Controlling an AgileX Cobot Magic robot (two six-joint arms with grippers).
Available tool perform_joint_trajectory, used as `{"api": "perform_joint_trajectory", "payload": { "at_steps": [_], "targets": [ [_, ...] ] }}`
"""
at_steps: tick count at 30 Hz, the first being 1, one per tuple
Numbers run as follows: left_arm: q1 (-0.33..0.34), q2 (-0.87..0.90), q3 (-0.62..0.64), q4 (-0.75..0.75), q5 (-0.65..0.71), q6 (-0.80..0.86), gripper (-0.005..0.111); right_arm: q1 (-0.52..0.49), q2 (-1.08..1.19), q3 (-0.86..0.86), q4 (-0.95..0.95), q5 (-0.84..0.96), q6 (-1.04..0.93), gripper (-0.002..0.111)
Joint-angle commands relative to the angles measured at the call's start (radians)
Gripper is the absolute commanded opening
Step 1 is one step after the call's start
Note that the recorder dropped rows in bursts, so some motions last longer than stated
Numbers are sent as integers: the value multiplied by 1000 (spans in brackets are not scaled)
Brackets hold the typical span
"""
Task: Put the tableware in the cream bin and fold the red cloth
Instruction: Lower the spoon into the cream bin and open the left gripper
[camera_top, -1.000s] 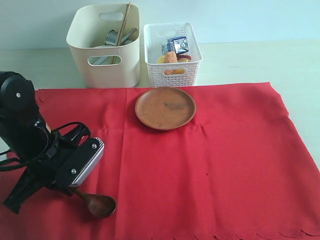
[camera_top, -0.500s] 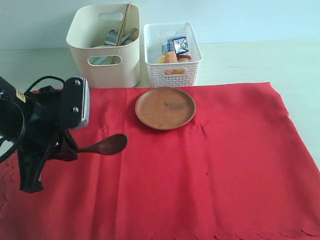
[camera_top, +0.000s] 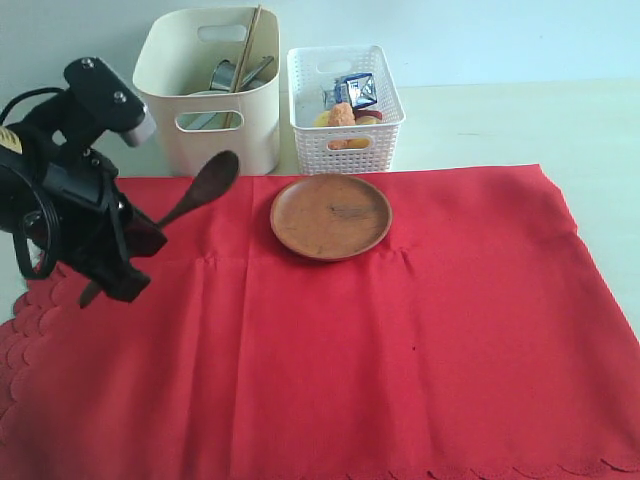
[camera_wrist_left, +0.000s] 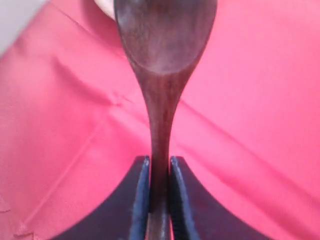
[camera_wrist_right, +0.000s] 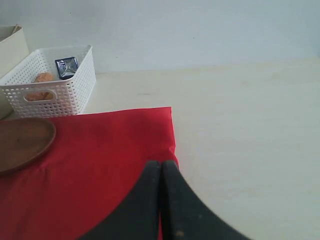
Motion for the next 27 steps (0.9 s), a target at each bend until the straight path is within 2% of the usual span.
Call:
{"api": "perform_joint_trajectory", "payload": {
  "at_steps": [1, 5, 11, 14, 18, 27],
  "targets": [
    [7, -10, -55, -8, -56, -106, 0, -2, -6, 4, -5, -8, -2, 0],
    [69, -8, -114, -77, -62, -178, 0, -2, -6, 4, -5, -8, -2, 0],
    [192, -6, -191, -208, -71, -180, 0, -2, -6, 4, -5, -8, -2, 0],
    [231, 10, -233, -241, -99, -180, 0, -2, -6, 4, -5, -8, -2, 0],
    [259, 65, -301, -251, -129, -175, 0, -2, -6, 4, -7, -8, -2, 0],
    [259, 261, -474, -251, -226, -171, 0, -2, -6, 4, -7, -8, -2, 0]
  ]
}}
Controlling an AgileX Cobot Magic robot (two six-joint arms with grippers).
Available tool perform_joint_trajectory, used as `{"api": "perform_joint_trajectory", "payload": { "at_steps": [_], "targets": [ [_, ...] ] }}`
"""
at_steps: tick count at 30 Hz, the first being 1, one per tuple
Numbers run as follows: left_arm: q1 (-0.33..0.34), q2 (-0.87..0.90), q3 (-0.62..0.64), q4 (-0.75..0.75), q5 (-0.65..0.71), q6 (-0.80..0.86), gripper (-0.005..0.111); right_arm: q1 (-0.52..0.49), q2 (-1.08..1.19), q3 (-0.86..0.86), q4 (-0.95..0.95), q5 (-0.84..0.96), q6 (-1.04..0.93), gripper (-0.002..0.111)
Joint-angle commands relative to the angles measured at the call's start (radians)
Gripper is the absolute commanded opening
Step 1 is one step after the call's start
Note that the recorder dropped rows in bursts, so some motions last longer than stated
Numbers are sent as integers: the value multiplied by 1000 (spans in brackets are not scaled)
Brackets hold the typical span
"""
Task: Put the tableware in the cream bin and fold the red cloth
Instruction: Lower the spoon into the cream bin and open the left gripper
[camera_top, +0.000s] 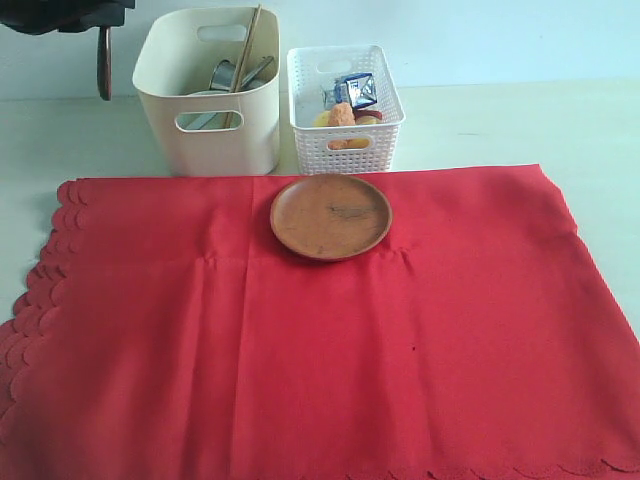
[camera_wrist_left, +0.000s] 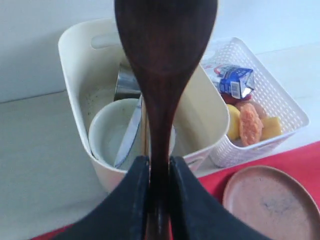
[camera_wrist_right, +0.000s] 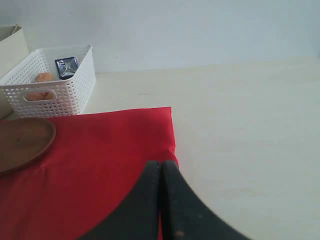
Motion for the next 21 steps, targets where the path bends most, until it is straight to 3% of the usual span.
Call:
{"api": "perform_joint_trajectory", "payload": {
  "at_steps": [1, 13, 21],
  "targets": [
    [2, 118, -113, -14, -44, 1, 0, -2, -6, 4, -7, -8, -2, 0],
    [0, 500, -449, -90, -109, 1, 0, -2, -6, 4, -7, -8, -2, 0],
    [-2, 595, -491, -133, -105, -1, 0, -2, -6, 4, -7, -8, -2, 0]
  ]
}}
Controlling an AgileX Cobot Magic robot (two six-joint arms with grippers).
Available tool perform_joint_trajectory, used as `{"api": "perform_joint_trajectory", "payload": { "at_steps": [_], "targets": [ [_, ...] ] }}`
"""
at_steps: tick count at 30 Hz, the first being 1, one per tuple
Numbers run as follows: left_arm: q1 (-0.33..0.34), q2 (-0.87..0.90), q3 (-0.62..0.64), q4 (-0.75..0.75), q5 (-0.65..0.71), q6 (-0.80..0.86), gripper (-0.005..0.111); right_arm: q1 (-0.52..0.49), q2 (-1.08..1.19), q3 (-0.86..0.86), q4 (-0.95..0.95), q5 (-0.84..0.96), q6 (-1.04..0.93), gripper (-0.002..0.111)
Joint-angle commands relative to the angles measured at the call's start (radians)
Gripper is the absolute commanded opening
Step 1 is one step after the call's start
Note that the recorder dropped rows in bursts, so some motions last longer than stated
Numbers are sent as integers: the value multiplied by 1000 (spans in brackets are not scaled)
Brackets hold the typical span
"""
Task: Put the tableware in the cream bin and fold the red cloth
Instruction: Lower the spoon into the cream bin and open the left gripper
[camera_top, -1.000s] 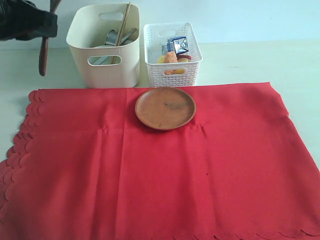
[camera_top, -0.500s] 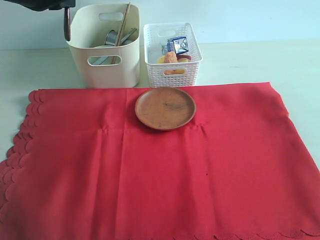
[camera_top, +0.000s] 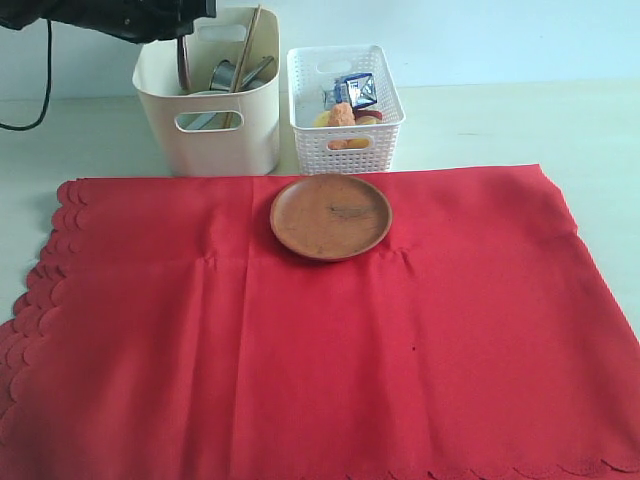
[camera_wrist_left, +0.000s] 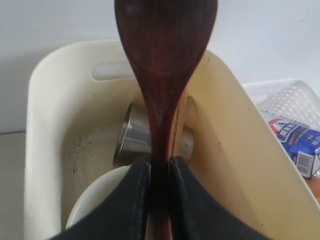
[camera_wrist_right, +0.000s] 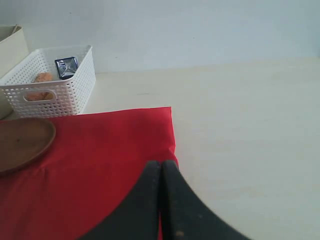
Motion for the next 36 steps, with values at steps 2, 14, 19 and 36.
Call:
{"api": "perform_joint_trajectory", "payload": {
  "at_steps": [2, 14, 19, 36],
  "targets": [
    [-2, 41, -12, -24, -1, 10, 0, -2, -6, 4, -7, -8, -2, 0],
    [-24, 82, -12, -26, 41, 96, 23, -2, -6, 4, -5, -8, -2, 0],
    [-24, 77, -12, -26, 23, 96, 40, -2, -6, 4, -5, -8, -2, 0],
    [-18, -105, -12, -23, 140, 96, 54, -2, -6, 4, -7, -8, -2, 0]
  ]
}}
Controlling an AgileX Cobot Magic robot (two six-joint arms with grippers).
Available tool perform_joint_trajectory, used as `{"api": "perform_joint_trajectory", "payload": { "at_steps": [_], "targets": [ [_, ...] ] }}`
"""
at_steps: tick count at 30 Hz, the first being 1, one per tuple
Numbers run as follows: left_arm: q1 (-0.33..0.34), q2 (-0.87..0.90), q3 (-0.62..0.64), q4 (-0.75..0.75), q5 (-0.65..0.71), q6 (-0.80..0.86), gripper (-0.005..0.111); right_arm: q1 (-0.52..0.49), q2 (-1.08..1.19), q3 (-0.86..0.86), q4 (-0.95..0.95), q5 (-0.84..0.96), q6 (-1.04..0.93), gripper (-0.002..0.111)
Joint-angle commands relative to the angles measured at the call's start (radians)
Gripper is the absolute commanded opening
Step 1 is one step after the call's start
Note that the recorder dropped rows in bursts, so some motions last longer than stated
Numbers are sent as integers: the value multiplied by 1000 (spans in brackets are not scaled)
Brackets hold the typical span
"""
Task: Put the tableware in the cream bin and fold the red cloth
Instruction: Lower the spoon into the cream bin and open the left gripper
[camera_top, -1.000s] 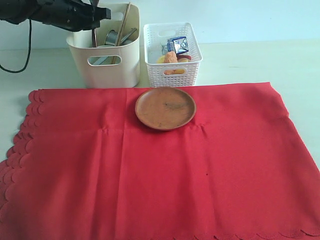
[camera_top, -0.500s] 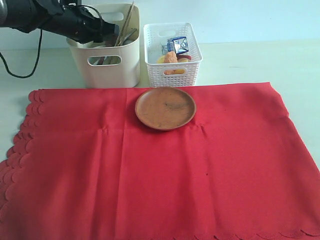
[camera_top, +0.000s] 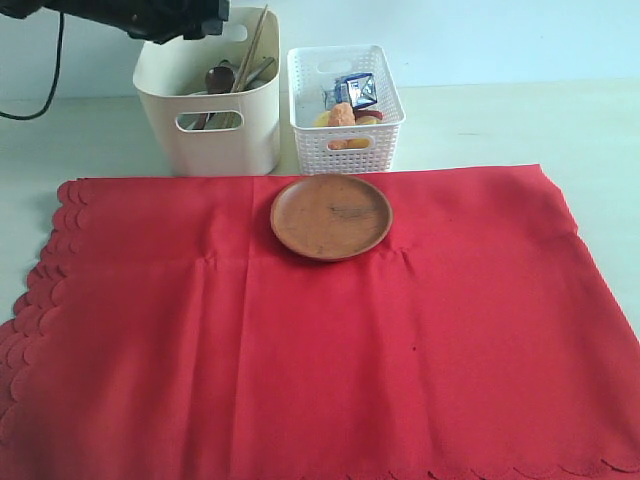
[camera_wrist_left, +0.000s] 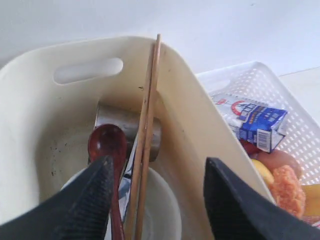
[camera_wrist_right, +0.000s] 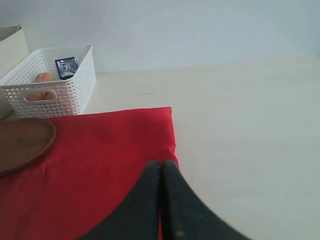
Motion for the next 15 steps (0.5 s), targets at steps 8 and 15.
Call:
{"api": "perform_joint_trajectory", "payload": {
  "at_steps": [8, 15],
  "targets": [
    [3, -142, -8, -5, 186, -29, 54, -2, -6, 4, -3, -8, -2, 0],
    [3, -168, -8, 0, 381, -84, 54, -2, -6, 4, -3, -8, -2, 0]
  ]
}}
